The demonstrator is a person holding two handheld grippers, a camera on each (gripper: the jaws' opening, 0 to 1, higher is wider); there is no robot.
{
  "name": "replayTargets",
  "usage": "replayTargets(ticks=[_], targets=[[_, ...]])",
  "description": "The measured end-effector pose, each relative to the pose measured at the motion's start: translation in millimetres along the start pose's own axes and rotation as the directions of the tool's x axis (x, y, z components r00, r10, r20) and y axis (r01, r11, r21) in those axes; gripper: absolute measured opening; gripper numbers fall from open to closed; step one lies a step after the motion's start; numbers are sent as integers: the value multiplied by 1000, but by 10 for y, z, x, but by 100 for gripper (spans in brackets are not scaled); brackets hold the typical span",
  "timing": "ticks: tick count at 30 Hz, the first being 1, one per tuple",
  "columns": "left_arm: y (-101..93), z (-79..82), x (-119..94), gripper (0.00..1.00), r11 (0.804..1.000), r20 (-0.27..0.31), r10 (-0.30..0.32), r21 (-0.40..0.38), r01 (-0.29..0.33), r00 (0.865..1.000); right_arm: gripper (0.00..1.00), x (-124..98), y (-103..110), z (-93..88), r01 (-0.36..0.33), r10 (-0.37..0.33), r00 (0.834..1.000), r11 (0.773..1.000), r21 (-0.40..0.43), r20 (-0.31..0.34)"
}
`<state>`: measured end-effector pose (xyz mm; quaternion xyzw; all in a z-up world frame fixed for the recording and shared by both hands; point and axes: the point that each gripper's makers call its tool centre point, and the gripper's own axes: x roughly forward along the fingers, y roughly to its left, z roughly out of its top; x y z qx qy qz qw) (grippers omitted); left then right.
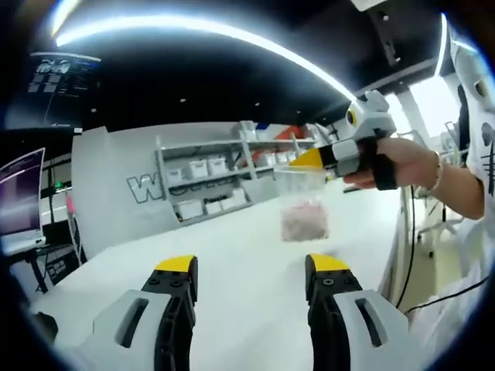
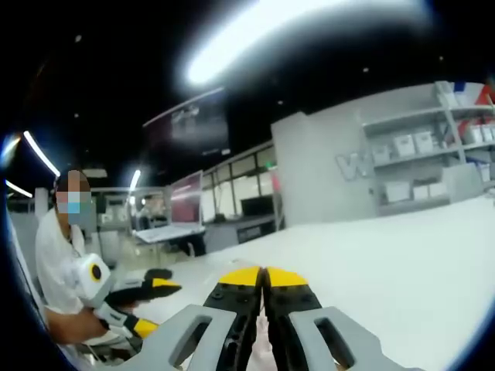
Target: Open the resealable bag by pulling the two sides of the seal apart until the entire bag opening is separated and visibly accessible.
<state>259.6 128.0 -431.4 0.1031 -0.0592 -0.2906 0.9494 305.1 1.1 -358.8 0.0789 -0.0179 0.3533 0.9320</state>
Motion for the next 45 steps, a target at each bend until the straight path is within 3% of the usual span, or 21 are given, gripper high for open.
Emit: replayTargets(ticks=[8, 14, 25, 45], targets=[[33, -37, 3, 66, 1000, -15, 10, -22, -11, 1000, 0, 23, -25, 0, 5, -5, 1000, 1000, -4, -3], [150, -82, -14, 81, 994, -11, 52, -97, -53, 999, 0, 79, -63, -15, 3, -3, 1000, 1000, 2, -12], [226, -158, -38, 90, 987, -21, 86, -137, -88, 996, 0, 168, -125, -24, 6, -6, 1000, 1000, 0, -22], [337, -214, -90, 93, 979, -9, 135, -156, -135, 991, 0, 265, -180, 71, 11, -11, 1000, 1000, -3, -3]])
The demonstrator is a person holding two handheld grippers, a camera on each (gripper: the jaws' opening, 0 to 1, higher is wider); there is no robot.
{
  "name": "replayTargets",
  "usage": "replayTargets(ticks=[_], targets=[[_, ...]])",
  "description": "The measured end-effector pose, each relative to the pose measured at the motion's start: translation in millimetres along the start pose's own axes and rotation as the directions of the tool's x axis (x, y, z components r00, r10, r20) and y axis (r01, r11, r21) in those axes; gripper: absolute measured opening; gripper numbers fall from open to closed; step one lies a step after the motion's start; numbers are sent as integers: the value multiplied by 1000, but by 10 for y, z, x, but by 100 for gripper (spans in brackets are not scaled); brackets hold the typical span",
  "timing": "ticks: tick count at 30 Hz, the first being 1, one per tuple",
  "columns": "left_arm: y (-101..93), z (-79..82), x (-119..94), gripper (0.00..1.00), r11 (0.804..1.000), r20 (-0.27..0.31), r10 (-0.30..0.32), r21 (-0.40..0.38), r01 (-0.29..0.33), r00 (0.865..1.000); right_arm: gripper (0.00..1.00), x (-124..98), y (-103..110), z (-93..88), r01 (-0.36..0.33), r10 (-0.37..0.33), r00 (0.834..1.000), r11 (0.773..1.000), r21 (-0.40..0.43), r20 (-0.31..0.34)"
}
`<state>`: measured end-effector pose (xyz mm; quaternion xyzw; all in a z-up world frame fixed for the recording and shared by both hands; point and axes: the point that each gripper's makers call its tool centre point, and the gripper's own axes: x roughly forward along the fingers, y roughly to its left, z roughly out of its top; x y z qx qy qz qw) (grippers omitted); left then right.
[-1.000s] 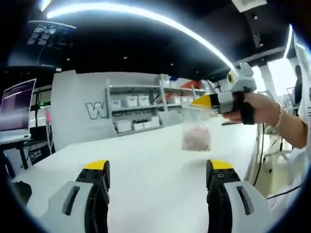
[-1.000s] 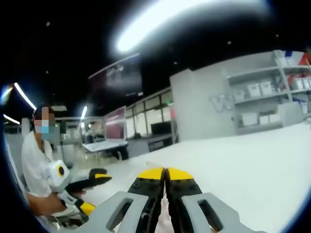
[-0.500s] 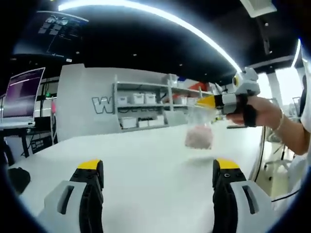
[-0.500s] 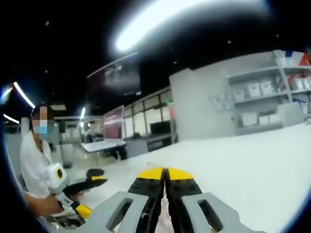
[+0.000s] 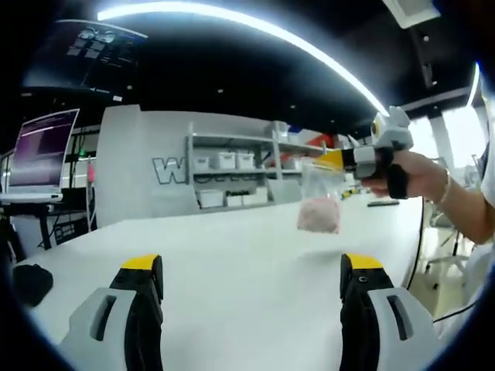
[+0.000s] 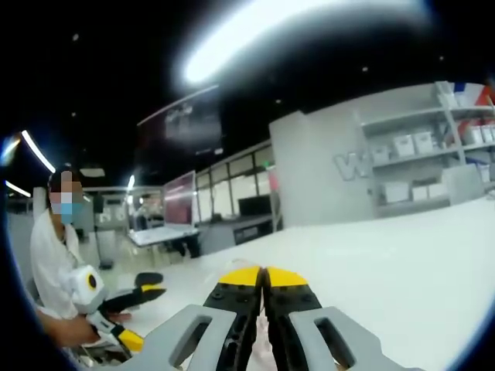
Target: Open the resealable bag by pulling the two sides of the seal apart until the entire bag opening is separated and visibly accessible.
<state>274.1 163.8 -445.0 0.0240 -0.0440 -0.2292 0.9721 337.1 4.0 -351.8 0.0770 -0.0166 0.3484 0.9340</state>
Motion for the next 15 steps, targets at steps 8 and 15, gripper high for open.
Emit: replayTargets(ticks=[8, 15], targets=[[-8, -9, 10, 93, 1000, -5, -2, 4, 2, 1000, 0, 38, -69, 24, 8, -8, 1000, 1000, -1, 1], [-38, -29, 21, 92, 1000, -11, -16, 5, 16, 1000, 0, 99, -172, 17, 17, -17, 1000, 1000, 15, -3]])
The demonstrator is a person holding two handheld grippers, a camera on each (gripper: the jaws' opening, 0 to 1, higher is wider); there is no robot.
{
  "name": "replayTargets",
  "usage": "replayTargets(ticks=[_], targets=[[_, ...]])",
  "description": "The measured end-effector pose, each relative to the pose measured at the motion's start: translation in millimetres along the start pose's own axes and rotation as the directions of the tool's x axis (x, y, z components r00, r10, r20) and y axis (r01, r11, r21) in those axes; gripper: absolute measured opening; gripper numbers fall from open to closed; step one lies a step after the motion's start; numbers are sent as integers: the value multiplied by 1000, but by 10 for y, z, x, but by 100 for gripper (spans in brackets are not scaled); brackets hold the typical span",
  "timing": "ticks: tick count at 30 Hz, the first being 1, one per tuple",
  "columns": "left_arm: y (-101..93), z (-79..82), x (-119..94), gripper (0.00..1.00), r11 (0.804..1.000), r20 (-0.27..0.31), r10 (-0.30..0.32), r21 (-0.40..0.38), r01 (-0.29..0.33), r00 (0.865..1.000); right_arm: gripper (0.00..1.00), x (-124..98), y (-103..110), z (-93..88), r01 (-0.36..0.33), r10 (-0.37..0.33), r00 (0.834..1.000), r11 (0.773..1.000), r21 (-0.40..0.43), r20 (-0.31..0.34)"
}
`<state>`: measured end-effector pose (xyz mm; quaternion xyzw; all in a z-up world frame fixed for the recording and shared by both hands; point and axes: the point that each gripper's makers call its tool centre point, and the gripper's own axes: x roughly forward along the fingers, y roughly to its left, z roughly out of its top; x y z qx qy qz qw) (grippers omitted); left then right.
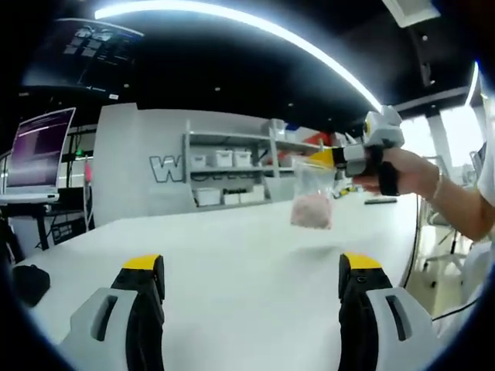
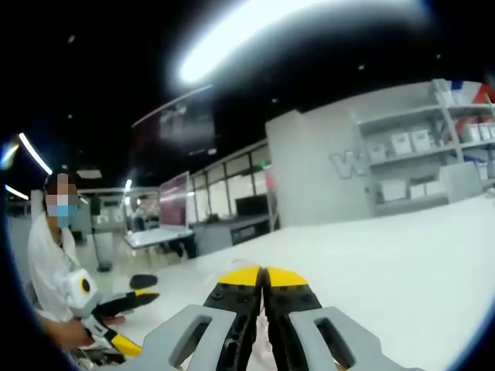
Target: Open the resealable bag by pulling the two sides of the seal apart until the entire bag opening is separated and visibly accessible.
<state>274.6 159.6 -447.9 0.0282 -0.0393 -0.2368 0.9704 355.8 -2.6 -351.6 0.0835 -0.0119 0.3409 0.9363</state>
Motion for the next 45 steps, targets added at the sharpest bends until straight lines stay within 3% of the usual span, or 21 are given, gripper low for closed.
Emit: replayTargets(ticks=[45], targets=[[-9, -105, -1, 91, 1000, -31, -18, 23, 19, 999, 0, 530, -349, -65, 46, -47, 997, 999, -9, -66]])
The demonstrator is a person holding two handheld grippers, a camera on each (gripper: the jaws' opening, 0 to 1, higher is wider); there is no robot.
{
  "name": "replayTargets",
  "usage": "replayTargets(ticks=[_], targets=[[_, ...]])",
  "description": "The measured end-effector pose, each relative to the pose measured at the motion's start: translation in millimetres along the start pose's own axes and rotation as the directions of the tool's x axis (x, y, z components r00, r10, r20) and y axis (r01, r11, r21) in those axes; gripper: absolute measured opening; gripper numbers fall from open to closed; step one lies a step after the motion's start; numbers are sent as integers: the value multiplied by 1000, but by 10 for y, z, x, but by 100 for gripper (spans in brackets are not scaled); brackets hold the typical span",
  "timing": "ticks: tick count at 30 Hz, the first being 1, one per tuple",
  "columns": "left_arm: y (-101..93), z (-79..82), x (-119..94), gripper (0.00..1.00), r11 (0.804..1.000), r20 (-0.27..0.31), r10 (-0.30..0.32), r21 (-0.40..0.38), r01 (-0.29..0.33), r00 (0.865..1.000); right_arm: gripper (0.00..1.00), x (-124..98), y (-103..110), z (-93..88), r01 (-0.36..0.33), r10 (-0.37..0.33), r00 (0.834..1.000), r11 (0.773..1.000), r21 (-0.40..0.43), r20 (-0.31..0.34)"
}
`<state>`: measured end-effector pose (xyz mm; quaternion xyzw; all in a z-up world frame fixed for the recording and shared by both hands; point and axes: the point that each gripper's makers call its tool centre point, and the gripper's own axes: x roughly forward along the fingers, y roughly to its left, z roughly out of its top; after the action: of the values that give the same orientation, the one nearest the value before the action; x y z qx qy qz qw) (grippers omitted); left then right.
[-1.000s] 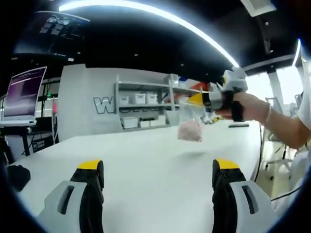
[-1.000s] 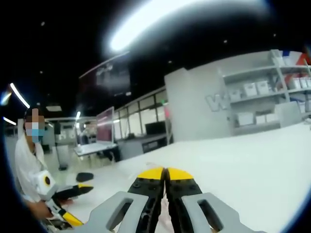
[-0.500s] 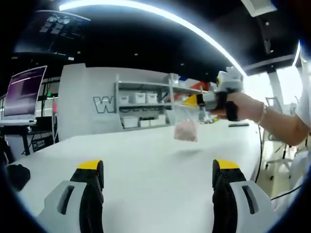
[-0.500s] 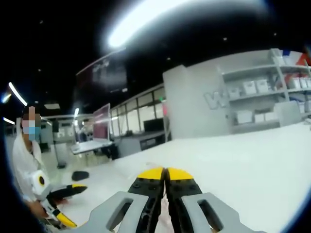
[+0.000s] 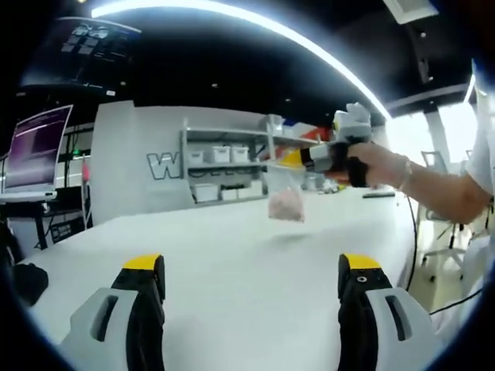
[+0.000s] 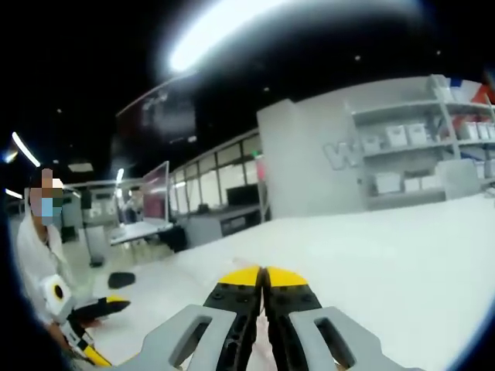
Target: Open the resealable bag by pulling the two sides of the seal apart until the entire bag opening is separated and visibly accessible.
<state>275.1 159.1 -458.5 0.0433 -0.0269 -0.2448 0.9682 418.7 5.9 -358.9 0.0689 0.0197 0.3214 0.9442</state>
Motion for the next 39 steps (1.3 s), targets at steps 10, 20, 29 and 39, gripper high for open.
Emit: replayTargets(ticks=[10, 20, 29, 39], targets=[[24, 12, 4, 91, 1000, 12, 9, 0, -9, 1000, 0, 154, -68, -12, 7, -7, 1000, 1000, 11, -10], [17, -1, 2, 91, 1000, 11, 11, 1, -11, 1000, 0, 313, -190, -33, 25, -25, 999, 1000, 17, -23], [7, 21, -5, 90, 1000, 25, 10, 4, -10, 1000, 0, 461, -350, -67, 54, -53, 998, 998, 40, -42], [2, 9, -9, 90, 1000, 20, 10, 7, -10, 1000, 0, 610, -449, -13, 75, -72, 996, 996, 57, -47]])
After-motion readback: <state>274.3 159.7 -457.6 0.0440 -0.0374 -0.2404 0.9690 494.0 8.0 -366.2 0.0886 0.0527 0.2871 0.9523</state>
